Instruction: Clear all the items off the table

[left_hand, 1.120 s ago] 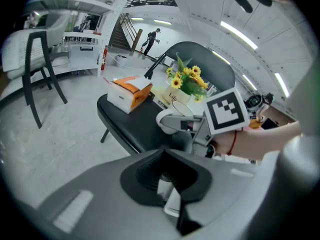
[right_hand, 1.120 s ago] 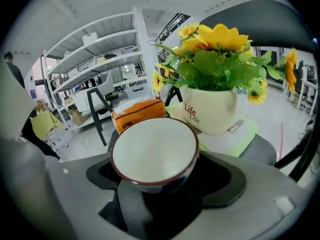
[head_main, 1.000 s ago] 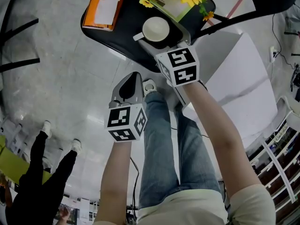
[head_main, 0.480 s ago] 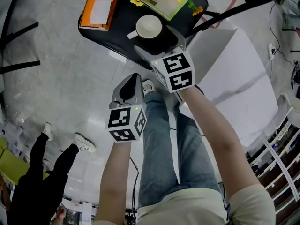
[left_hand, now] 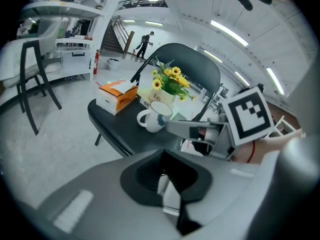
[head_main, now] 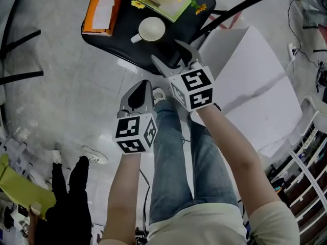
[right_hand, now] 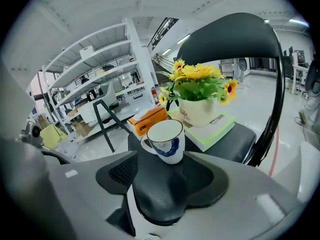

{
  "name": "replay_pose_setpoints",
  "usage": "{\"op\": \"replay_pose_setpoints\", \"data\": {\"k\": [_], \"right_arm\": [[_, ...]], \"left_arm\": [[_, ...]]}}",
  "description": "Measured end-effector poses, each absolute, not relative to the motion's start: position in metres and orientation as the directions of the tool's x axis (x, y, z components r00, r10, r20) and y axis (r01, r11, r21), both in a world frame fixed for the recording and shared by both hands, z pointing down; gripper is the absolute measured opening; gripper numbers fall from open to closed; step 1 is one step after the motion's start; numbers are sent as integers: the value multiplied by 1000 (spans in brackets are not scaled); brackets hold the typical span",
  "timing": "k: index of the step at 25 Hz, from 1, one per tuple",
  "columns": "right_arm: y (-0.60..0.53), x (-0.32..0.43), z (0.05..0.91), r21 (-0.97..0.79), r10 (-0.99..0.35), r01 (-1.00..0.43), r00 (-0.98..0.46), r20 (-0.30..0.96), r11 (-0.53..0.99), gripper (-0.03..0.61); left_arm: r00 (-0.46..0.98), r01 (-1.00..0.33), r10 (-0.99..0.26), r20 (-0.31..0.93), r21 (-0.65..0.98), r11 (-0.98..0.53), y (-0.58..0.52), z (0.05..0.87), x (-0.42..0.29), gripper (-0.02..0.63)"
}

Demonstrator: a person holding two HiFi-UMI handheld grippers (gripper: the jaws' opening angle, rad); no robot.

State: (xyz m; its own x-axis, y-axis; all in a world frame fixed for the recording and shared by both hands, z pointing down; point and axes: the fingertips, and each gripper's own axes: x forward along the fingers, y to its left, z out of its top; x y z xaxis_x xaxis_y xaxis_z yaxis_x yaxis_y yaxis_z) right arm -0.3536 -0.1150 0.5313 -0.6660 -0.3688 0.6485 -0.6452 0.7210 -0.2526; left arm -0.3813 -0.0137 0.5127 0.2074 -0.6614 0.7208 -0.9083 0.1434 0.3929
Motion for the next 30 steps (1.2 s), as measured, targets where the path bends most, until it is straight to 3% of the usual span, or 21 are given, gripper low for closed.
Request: {"op": "replay_pose_setpoints", "data": {"k": [7, 13, 30], "right_arm": [[-98, -325, 503, -288, -414, -681, -669, 617, 673, 177], [-85, -290, 480, -287, -481, -732, -640, 598, 617, 2], [-50, -168, 413, -314, -650, -855, -519, 555, 413, -1]], "left_arm": [[232, -909, -668, 707, 403, 110, -12, 501, -362, 8], [266, -914, -661, 701, 401, 57, -5, 492, -339, 8], [390, -910, -618, 683, 389, -145, 4, 441, -256, 8]]}}
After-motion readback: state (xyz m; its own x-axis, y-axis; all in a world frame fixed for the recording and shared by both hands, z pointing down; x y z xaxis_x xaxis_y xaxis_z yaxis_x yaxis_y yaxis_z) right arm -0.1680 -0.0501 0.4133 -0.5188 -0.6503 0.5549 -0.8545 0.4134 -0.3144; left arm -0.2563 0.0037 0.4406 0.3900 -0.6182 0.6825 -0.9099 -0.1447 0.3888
